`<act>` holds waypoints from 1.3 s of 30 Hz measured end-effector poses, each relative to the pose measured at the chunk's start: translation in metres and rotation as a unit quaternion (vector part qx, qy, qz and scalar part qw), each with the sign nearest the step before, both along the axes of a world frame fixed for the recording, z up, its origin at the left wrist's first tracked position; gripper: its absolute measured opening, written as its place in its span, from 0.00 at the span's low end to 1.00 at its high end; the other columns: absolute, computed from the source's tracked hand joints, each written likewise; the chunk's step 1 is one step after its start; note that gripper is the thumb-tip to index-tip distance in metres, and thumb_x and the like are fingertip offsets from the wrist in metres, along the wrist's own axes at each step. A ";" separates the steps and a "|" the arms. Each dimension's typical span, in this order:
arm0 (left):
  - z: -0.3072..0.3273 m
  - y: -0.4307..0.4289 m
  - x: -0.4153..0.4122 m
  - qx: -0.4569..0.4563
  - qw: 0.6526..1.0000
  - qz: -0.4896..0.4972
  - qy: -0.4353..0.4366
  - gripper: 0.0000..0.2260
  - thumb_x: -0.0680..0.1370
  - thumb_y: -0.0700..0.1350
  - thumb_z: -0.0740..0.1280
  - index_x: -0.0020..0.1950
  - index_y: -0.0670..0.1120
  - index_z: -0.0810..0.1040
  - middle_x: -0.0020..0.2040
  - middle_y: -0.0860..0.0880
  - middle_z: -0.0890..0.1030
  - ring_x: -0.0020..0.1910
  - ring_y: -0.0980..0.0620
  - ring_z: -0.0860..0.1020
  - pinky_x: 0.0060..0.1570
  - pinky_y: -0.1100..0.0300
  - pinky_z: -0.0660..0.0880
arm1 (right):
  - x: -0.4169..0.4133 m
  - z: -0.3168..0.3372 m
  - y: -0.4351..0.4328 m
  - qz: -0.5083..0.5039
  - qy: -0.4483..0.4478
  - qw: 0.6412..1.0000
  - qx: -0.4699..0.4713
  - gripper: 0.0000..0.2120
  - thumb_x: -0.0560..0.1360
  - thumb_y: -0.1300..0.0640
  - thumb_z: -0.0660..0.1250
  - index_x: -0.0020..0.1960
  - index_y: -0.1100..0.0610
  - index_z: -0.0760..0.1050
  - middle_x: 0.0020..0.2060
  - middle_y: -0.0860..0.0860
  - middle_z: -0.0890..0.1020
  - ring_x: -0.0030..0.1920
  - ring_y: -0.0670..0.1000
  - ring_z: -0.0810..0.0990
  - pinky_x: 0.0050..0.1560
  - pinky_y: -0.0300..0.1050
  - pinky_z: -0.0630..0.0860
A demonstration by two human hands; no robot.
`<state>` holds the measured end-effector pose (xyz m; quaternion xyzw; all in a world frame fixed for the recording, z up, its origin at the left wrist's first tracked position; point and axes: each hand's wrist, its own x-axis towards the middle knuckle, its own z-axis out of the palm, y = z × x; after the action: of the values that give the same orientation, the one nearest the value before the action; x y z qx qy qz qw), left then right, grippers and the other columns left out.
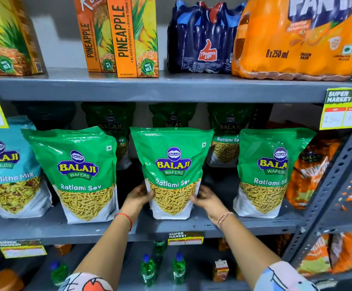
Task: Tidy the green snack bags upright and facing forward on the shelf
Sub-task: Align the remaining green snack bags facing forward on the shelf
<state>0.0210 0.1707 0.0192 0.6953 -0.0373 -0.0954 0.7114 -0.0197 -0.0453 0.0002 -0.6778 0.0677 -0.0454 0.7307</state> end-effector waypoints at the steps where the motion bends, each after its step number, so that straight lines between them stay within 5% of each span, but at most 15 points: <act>1: -0.004 0.000 -0.005 0.044 0.999 -0.029 0.001 0.20 0.74 0.32 0.64 0.65 0.38 0.67 0.59 0.45 0.74 0.60 0.47 0.73 0.58 0.58 0.67 | -0.004 -0.002 0.004 0.018 0.013 0.999 -0.024 0.22 0.70 0.73 0.65 0.62 0.66 0.66 0.53 0.56 0.76 0.55 0.53 0.74 0.50 0.36 0.76; 5: -0.023 0.004 -0.006 0.155 0.986 -0.065 0.006 0.23 0.67 0.31 0.72 0.59 0.40 0.70 0.63 0.40 0.75 0.64 0.43 0.73 0.64 0.52 0.68 | -0.004 -0.010 0.017 0.018 0.027 0.997 -0.066 0.23 0.69 0.73 0.67 0.62 0.65 0.67 0.53 0.56 0.76 0.55 0.53 0.74 0.61 0.47 0.70; 13: -0.027 0.004 -0.008 0.170 0.984 -0.047 -0.002 0.26 0.67 0.31 0.72 0.63 0.36 0.69 0.64 0.37 0.75 0.63 0.42 0.74 0.63 0.53 0.69 | -0.003 -0.019 0.017 0.015 0.027 0.996 -0.083 0.22 0.69 0.69 0.68 0.60 0.57 0.67 0.57 0.56 0.76 0.61 0.55 0.73 0.68 0.55 0.67; 19: -0.027 0.003 -0.011 0.179 0.983 -0.051 -0.012 0.27 0.68 0.31 0.71 0.66 0.36 0.67 0.66 0.39 0.73 0.66 0.43 0.71 0.60 0.60 0.66 | -0.017 -0.020 0.019 0.018 0.005 0.998 -0.067 0.32 0.69 0.67 0.69 0.68 0.57 0.61 0.63 0.53 0.73 0.66 0.53 0.70 0.65 0.46 0.67; 23: -0.032 0.007 -0.029 0.152 0.983 0.085 -0.053 0.22 0.70 0.36 0.71 0.64 0.39 0.72 0.59 0.38 0.79 0.60 0.42 0.77 0.58 0.55 0.70 | -0.052 -0.024 0.017 -0.009 -0.008 0.965 -0.261 0.41 0.69 0.58 0.72 0.73 0.53 0.50 0.68 0.40 0.58 0.68 0.42 0.58 0.69 0.41 0.59; 25: -0.036 0.005 -0.049 0.230 0.943 0.210 -0.113 0.12 0.73 0.45 0.68 0.54 0.43 0.77 0.49 0.38 0.84 0.50 0.40 0.80 0.48 0.53 0.73 | -0.078 -0.032 0.010 -0.048 -0.028 0.938 -0.343 0.37 0.71 0.52 0.69 0.73 0.50 0.52 0.68 0.38 0.57 0.68 0.40 0.56 0.71 0.40 0.56; 27: -0.034 -0.006 -0.071 0.254 0.923 0.232 -0.170 0.10 0.74 0.51 0.65 0.41 0.45 0.77 0.37 0.42 0.82 0.40 0.40 0.79 0.39 0.54 0.72 | -0.103 -0.040 -0.003 -0.082 -0.059 0.932 -0.349 0.26 0.71 0.45 0.66 0.67 0.43 0.63 0.66 0.37 0.67 0.67 0.39 0.64 0.68 0.39 0.63; 29: -0.034 -0.025 -0.088 0.252 0.922 0.189 -0.226 0.14 0.73 0.57 0.60 0.34 0.48 0.71 0.29 0.50 0.75 0.32 0.44 0.75 0.34 0.56 0.68 | -0.124 -0.041 -0.025 -0.151 -0.062 0.935 -0.316 0.10 0.71 0.45 0.65 0.50 0.33 0.73 0.49 0.34 0.82 0.53 0.37 0.77 0.55 0.38 0.74; 31: -0.030 -0.050 -0.096 0.265 0.920 0.130 -0.259 0.16 0.71 0.61 0.57 0.33 0.50 0.70 0.28 0.52 0.73 0.31 0.49 0.73 0.33 0.55 0.70 | -0.137 -0.037 -0.053 -0.237 -0.067 0.927 -0.281 0.11 0.73 0.51 0.65 0.41 0.34 0.75 0.40 0.34 0.83 0.42 0.36 0.80 0.42 0.31 0.74; 33: -0.025 -0.083 -0.098 0.244 0.929 0.085 -0.264 0.13 0.69 0.63 0.58 0.32 0.55 0.69 0.30 0.55 0.73 0.33 0.55 0.72 0.36 0.61 0.70 | -0.144 -0.022 -0.084 -0.309 -0.087 0.928 -0.191 0.04 0.72 0.42 0.62 0.44 0.37 0.75 0.43 0.40 0.84 0.43 0.32 0.77 0.43 0.28 0.72; 34: -0.019 -0.105 -0.100 0.206 0.944 0.066 -0.249 0.12 0.68 0.63 0.61 0.33 0.56 0.69 0.32 0.56 0.74 0.35 0.56 0.73 0.38 0.64 0.70 | -0.145 -0.014 -0.101 -0.332 -0.096 0.925 -0.156 0.11 0.71 0.39 0.61 0.50 0.41 0.74 0.49 0.45 0.82 0.45 0.32 0.76 0.46 0.27 0.71; 37: -0.011 -0.164 -0.092 0.059 0.991 0.002 -0.116 0.12 0.69 0.49 0.72 0.50 0.47 0.77 0.50 0.44 0.80 0.52 0.49 0.78 0.57 0.58 0.73 | -0.132 0.001 -0.142 -0.292 -0.093 0.951 -0.034 0.23 0.76 0.63 0.60 0.70 0.58 0.59 0.70 0.59 0.65 0.63 0.44 0.66 0.59 0.32 0.61; 39: -0.009 -0.197 -0.082 0.032 0.997 -0.056 -0.044 0.25 0.70 0.38 0.71 0.66 0.40 0.68 0.65 0.40 0.73 0.65 0.44 0.71 0.64 0.56 0.67 | -0.122 0.009 -0.163 -0.228 -0.056 0.972 -0.012 0.32 0.74 0.74 0.58 0.73 0.60 0.49 0.74 0.57 0.55 0.71 0.50 0.58 0.60 0.32 0.56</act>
<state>-0.0609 -0.0260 0.0101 0.7183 -0.1044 -0.1054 0.6798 -0.1419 -0.2088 0.0094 -0.6495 0.1789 -0.2496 0.6956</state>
